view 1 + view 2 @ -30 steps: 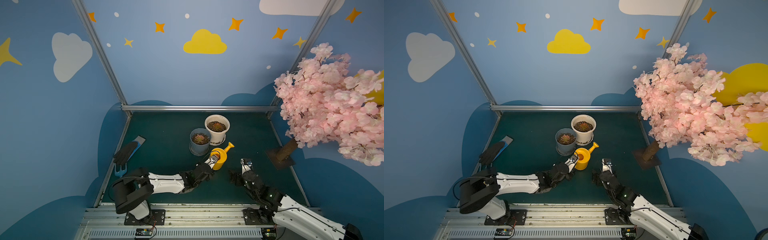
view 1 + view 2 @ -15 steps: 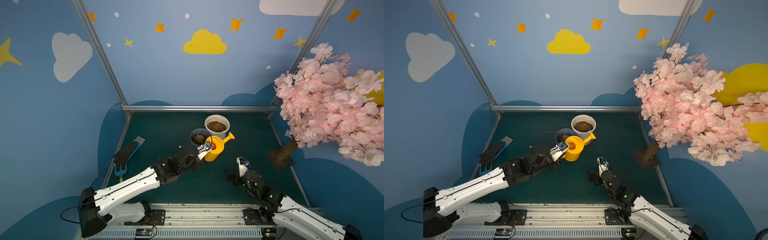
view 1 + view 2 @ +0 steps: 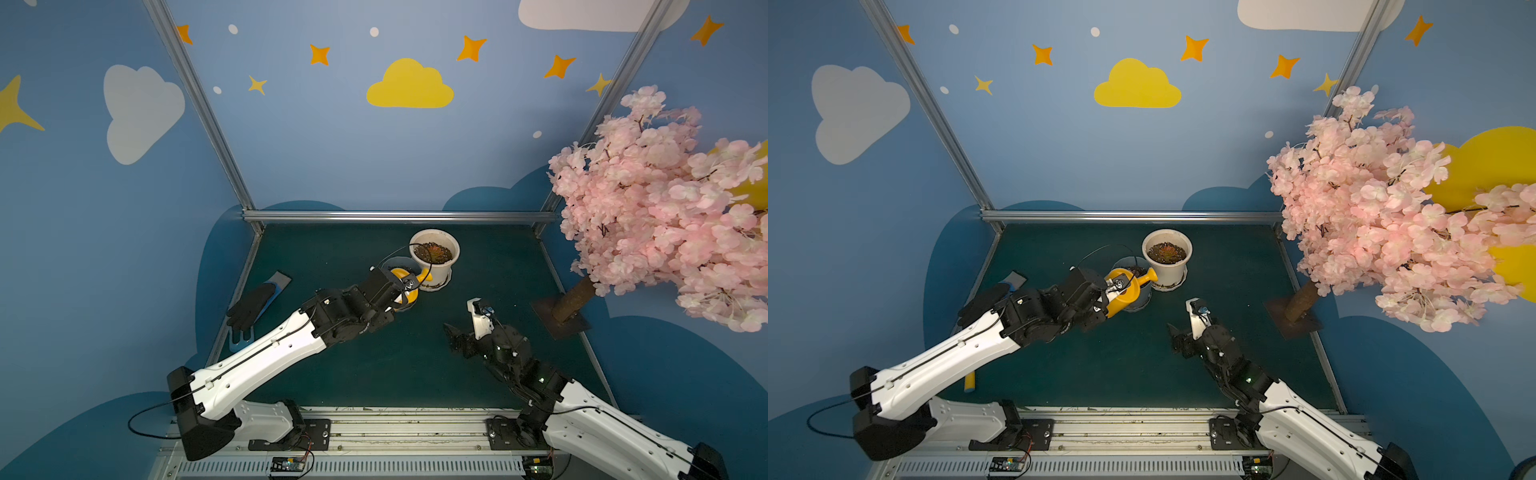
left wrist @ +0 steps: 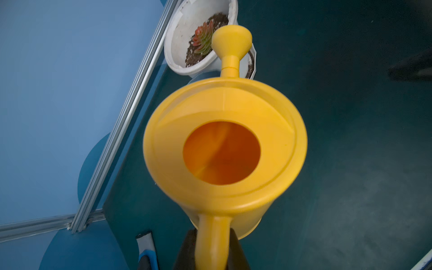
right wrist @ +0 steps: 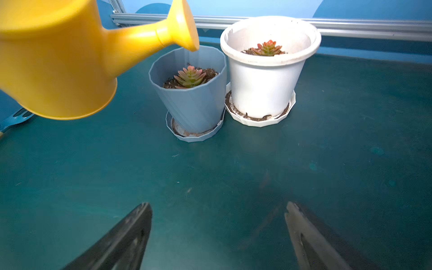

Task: Water the succulent around the soil edge
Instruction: Water the soil of the potted plant with water.

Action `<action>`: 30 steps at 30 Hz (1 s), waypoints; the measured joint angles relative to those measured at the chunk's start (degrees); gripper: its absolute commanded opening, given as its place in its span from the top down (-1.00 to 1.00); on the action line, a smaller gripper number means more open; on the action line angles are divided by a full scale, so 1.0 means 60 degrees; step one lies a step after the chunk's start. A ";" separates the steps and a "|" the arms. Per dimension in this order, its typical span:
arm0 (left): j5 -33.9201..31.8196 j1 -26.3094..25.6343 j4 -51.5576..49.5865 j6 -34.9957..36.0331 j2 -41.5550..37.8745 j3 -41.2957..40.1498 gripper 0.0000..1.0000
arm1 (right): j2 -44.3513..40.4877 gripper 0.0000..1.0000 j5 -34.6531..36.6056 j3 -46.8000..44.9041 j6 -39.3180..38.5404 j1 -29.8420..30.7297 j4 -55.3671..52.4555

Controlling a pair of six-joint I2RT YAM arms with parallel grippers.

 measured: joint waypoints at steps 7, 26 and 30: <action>-0.0291 0.0433 -0.1231 0.0244 0.0790 0.1053 0.94 | 0.0284 -0.90 -0.0146 0.0015 -0.0335 -0.0539 0.0033; -0.0965 0.0678 -0.2987 0.1115 0.3348 0.3993 0.95 | 0.0477 -0.90 -0.0801 -0.0076 -0.0321 -0.1402 0.0135; -0.1045 0.0688 -0.3089 0.1235 0.3650 0.4360 0.95 | 0.0539 -0.90 -0.1042 -0.0076 -0.0324 -0.1435 0.0211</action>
